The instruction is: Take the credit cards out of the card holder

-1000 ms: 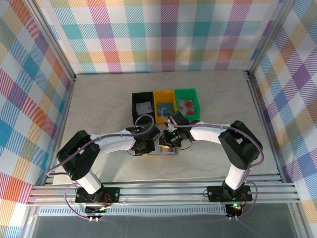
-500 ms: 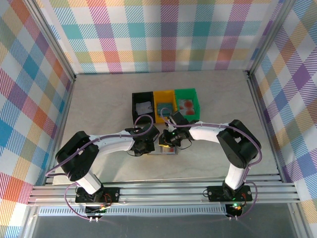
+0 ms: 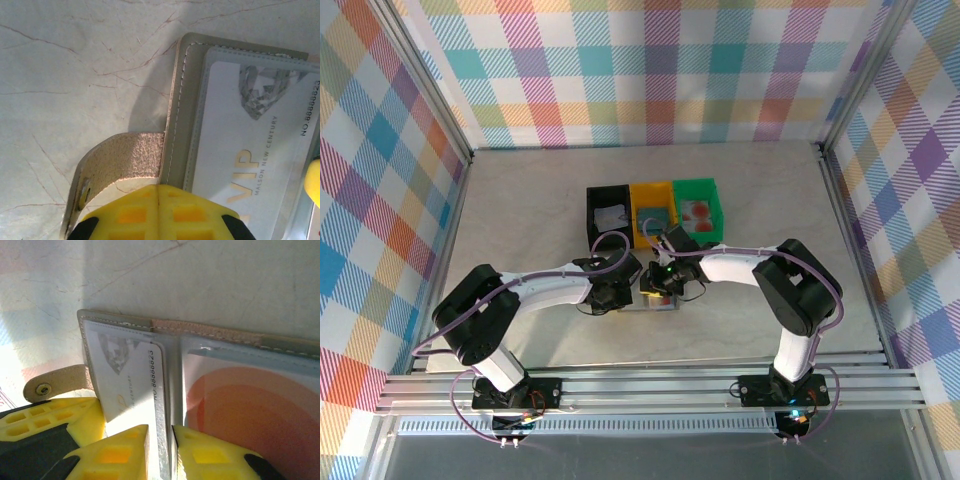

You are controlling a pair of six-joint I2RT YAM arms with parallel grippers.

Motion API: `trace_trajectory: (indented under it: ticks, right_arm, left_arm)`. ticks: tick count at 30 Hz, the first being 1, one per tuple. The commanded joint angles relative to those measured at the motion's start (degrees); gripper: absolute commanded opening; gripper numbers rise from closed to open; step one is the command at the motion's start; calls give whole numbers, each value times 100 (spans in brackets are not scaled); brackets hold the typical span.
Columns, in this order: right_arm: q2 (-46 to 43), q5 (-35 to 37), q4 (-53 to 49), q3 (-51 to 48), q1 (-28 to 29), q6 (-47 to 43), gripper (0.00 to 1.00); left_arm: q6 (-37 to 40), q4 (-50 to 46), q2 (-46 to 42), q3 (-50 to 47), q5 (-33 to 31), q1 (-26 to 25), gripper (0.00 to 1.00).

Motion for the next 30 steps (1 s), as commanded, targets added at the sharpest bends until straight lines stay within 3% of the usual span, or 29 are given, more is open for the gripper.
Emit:
trace_trajectory:
  ticks: [1, 30]
  right_arm:
    - [51, -76, 267, -37, 41, -130, 19]
    - [101, 340, 118, -170, 41, -302, 20]
  left_arm:
    - [-1, 120, 542, -300, 107, -50, 1]
    - [101, 145, 817, -170, 238, -31, 0]
